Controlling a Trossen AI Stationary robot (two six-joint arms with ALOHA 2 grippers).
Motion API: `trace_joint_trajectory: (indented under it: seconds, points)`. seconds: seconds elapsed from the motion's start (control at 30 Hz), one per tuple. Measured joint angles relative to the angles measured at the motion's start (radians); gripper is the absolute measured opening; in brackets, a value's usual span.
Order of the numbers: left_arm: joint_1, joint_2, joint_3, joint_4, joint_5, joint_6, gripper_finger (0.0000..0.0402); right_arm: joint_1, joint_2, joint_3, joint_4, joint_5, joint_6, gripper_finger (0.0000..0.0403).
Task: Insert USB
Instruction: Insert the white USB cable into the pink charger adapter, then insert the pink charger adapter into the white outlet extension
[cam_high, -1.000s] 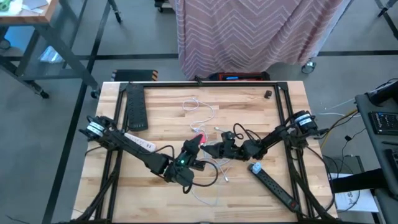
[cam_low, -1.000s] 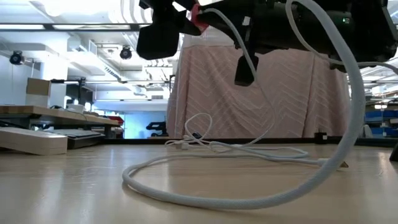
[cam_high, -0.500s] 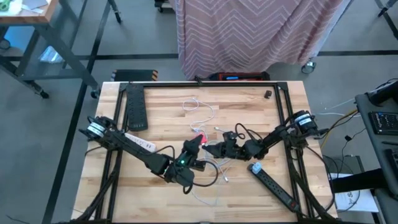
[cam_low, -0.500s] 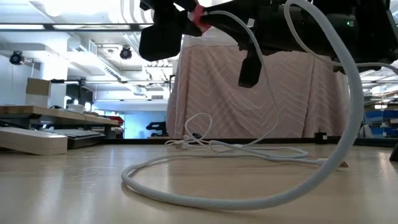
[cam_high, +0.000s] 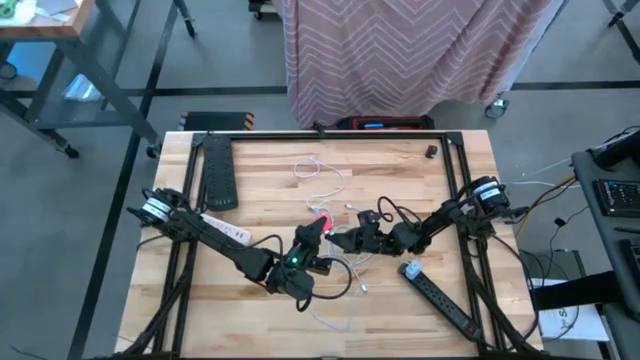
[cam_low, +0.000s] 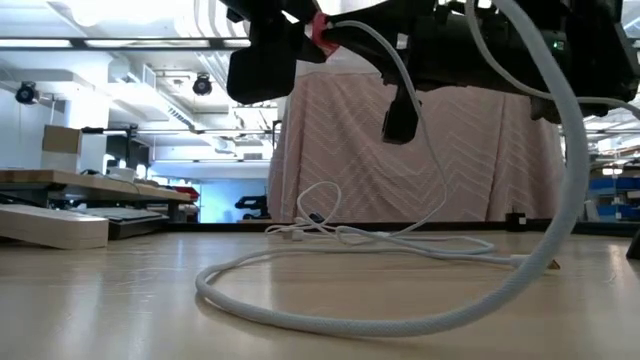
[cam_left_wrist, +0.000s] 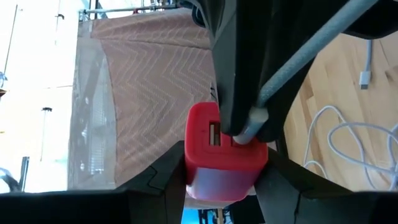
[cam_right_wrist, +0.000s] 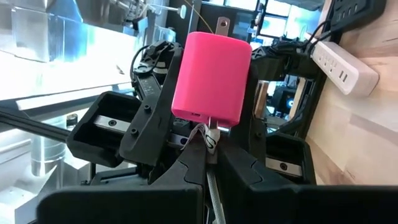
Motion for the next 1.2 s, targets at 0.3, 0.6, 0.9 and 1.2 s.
trace_joint_trajectory:
  seconds: [0.3, 0.6, 0.9, 1.2]
  points:
    - [-0.011, 0.000, 0.000, 0.002, 0.009, -0.029, 0.0138, 0.000, -0.011, -0.042, 0.008, -0.011, -0.004, 0.0004]
    - [-0.012, 0.000, -0.001, -0.001, 0.002, -0.055, 0.0138, -0.004, -0.016, -0.042, 0.008, -0.021, -0.051, 0.0033]
    - [0.004, -0.034, -0.003, -0.119, -0.012, -0.173, 0.0137, -0.013, -0.021, -0.060, 0.009, 0.038, -0.098, 0.0121]
    - [0.005, -0.114, -0.003, -0.155, 0.075, -0.402, 0.0136, -0.009, -0.058, -0.096, 0.004, 0.000, -0.364, 0.0178]
